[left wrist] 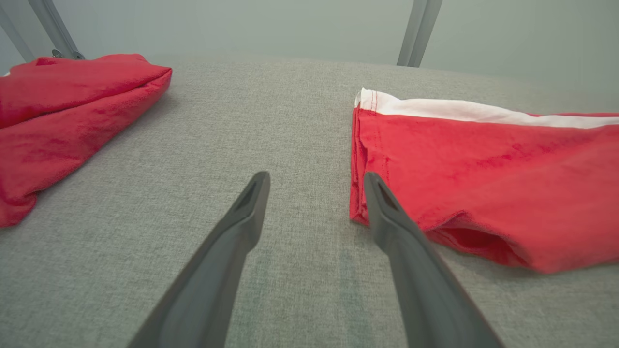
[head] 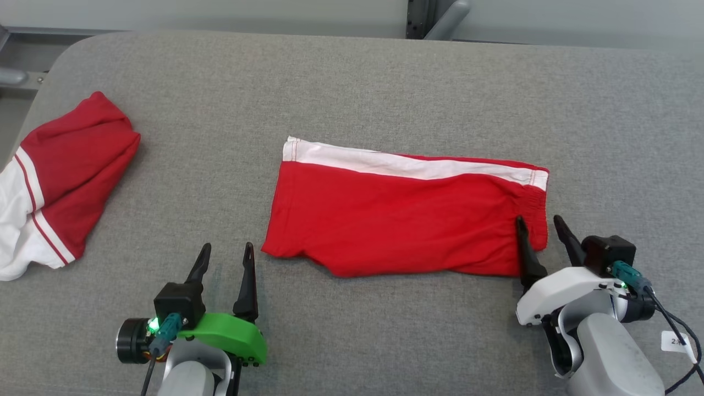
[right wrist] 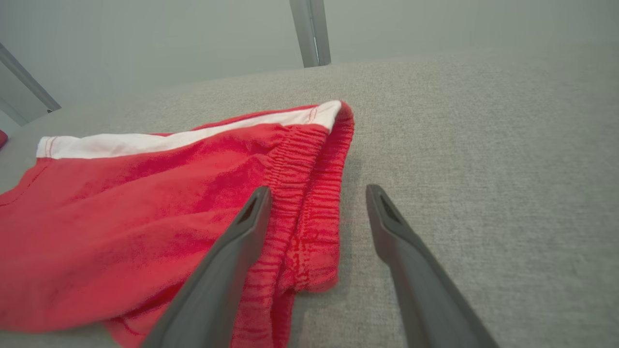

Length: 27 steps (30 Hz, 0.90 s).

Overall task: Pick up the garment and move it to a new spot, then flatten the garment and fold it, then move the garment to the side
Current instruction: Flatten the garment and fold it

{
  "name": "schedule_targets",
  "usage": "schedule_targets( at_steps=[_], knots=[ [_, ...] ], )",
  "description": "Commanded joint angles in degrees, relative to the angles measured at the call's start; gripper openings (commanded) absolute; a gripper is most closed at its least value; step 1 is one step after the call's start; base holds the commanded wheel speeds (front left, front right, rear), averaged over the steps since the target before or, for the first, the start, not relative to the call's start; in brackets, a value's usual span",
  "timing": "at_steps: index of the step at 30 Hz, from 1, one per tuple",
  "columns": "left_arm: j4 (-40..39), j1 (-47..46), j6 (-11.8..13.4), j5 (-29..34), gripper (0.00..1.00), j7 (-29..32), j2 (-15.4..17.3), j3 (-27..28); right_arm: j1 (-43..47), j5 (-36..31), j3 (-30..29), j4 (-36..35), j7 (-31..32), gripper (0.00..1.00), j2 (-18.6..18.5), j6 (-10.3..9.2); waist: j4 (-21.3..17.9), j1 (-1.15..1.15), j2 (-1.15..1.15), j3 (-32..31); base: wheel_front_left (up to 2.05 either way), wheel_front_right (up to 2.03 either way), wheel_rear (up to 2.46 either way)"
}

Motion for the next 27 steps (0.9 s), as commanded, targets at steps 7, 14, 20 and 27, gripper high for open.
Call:
schedule_targets(
  at_steps=[7,14,20,27],
  knots=[
    [0.2,-1.8,0.6,-0.7,1.0,0.0,0.1,-1.7,-7.0,3.0,1.2,12.4,-0.1,1.0,-0.2,-0.03,1.6,0.0,0.0,2.4,0.0,0.0,0.0],
    [0.4,-1.7,0.4,-0.3,1.0,0.0,0.1,-2.2,-8.0,8.3,5.0,15.3,0.1,0.33,0.0,0.0,1.7,0.0,0.0,2.5,0.0,0.0,0.0],
    [0.6,-0.8,0.0,0.1,1.0,0.0,0.1,-2.6,-7.1,12.6,2.8,13.5,0.0,0.0,-0.3,-0.05,1.1,0.0,0.0,1.8,0.0,0.0,0.0],
    [1.5,0.4,0.0,-0.3,1.0,0.0,0.1,-3.1,-7.5,17.0,0.7,11.3,-0.1,0.0,-4.2,-0.07,-0.1,0.0,0.0,0.5,0.0,0.0,0.0]
  ],
)
